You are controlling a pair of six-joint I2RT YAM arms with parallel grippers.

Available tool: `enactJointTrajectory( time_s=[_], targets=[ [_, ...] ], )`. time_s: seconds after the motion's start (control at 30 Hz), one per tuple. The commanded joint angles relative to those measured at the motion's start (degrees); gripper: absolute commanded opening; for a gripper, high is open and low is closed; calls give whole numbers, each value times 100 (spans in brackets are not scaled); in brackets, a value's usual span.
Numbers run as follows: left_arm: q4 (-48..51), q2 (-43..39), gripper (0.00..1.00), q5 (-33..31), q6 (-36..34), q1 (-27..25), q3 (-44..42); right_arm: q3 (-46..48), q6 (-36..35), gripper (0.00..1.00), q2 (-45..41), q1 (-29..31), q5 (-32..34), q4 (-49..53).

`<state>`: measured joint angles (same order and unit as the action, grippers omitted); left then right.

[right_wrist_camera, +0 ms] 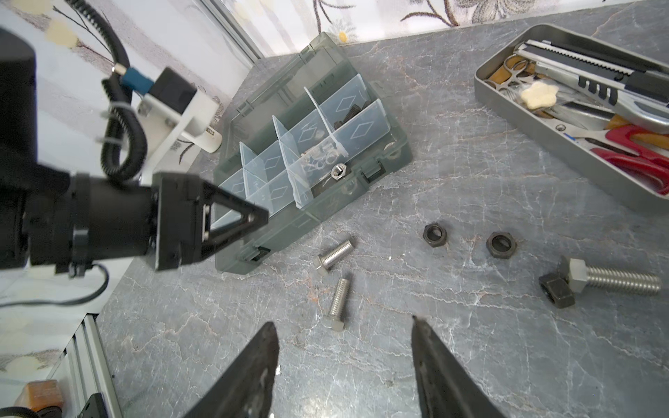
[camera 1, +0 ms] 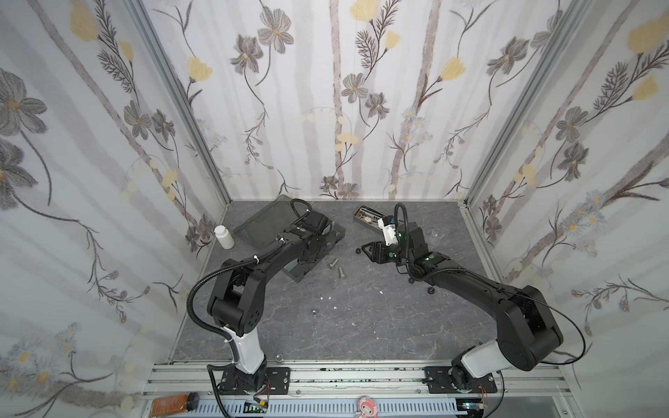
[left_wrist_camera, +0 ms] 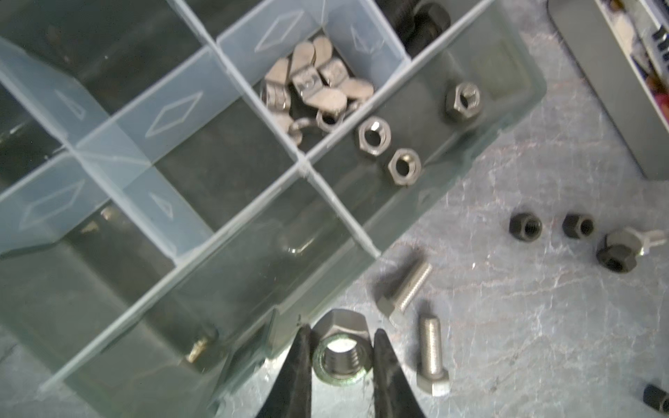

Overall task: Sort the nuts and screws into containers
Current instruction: 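Open the left gripper over the organizer while the right swings toward the table edge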

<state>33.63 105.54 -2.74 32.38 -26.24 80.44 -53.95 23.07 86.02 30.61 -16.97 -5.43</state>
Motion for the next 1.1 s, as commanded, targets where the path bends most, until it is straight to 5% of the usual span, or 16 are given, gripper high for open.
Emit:
enactJointTrajectory(
  time_s=[0.0, 0.27, 0.5, 0.73, 1.07],
  targets=[
    [120, 406, 20, -47, -202, 44, 525, 183, 3, 60, -136, 41, 107, -119],
    [435, 1575, 19, 87, -311, 99, 2025, 622, -33, 60, -477, 88, 195, -11],
    [443, 2009, 23, 147, -304, 162, 2336, 792, -65, 60, -691, 130, 250, 25],
    [274, 1791, 61, 202, -311, 198, 2187, 735, -99, 60, -666, 287, 316, 119],
    [138, 453, 79, 131, -250, 231, 1788, 421, -243, 60, -687, 1183, 1178, 673]
  ],
)
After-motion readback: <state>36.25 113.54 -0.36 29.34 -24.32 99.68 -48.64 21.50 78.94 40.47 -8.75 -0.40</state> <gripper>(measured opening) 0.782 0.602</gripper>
